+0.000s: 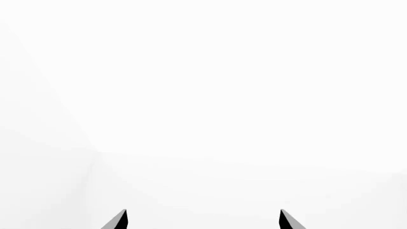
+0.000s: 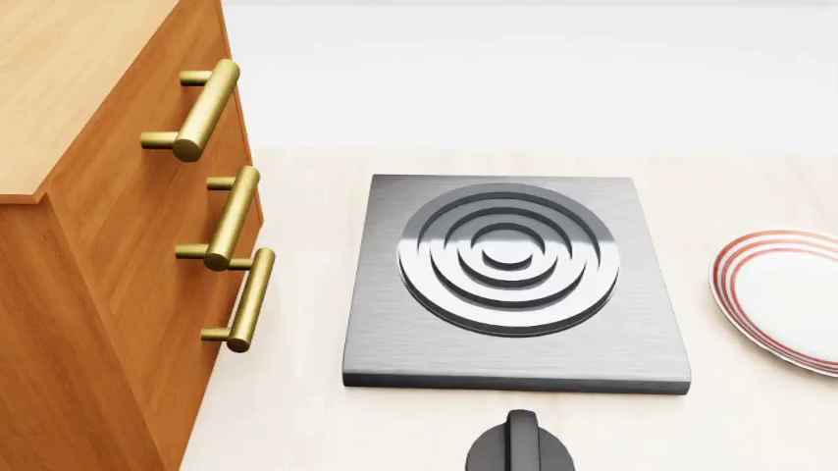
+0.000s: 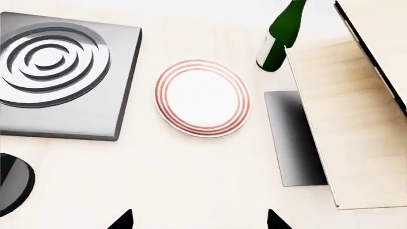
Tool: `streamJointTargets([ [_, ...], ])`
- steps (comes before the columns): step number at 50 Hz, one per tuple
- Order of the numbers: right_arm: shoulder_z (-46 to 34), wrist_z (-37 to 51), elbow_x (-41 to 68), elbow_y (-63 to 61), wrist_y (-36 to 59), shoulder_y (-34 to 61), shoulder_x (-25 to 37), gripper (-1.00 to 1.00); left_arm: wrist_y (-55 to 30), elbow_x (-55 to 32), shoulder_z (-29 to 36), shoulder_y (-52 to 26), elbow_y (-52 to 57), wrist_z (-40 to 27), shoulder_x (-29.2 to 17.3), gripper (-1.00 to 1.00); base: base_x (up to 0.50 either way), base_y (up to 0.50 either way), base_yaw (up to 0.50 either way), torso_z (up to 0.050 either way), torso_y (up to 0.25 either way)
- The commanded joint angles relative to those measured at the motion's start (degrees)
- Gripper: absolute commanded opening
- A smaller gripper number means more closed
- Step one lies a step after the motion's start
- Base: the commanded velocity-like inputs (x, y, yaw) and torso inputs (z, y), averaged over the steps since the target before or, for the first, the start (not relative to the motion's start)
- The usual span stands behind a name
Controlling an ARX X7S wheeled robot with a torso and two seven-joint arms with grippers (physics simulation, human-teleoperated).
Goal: Put the bowl on the stove.
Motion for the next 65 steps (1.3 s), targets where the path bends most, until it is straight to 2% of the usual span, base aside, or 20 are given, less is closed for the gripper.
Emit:
streamJointTargets([
  [1, -1.3, -0.6, -0.4, 0.4, 1.8, -1.5, 0.6, 1.00, 2.0, 2.2, -1.2, 0.4, -0.5, 0.9, 1.7, 1.00, 0.00, 0.00, 0.00, 0.000, 0.000],
  [12, 2.6, 1.6, 3.8, 0.4, 1.5, -7.5, 2.0, 1.00, 2.2, 2.8, 0.1, 0.0, -0.9, 1.0, 2.0, 1.00, 0.00, 0.00, 0.00, 0.000, 0.000],
  [27, 10.9, 6.2, 7.9, 0.3, -2.8, -21.3, 2.1, 1.00, 2.2, 2.7, 0.2, -0.1, -0.9, 0.9, 1.8, 1.00, 0.00, 0.00, 0.00, 0.000, 0.000],
  [31, 18.3, 7.8, 9.4, -0.6, -4.6, -31.5, 1.7, 1.00, 2.1, 2.7, 0.2, -0.1, -0.9, 0.9, 1.8, 1.00, 0.00, 0.00, 0.00, 0.000, 0.000],
  [41, 26.9, 8.7, 8.8, -2.1, -5.8, -43.3, -0.3, 1.00, 2.0, 2.7, 0.3, -0.2, -1.0, 0.9, 1.7, 1.00, 0.00, 0.00, 0.00, 0.000, 0.000],
  [54, 30.9, 6.8, 4.8, -3.7, -10.7, -52.2, -2.1, 1.00, 1.9, 2.7, 0.4, -0.4, -0.9, 0.8, 1.7, 1.00, 0.00, 0.00, 0.00, 0.000, 0.000],
  [65, 31.2, 7.4, 2.5, -3.4, -12.7, -54.5, -3.2, 1.00, 1.8, 2.7, 0.9, -0.7, -0.9, 0.7, 1.5, 1.00, 0.00, 0.00, 0.00, 0.000, 0.000],
])
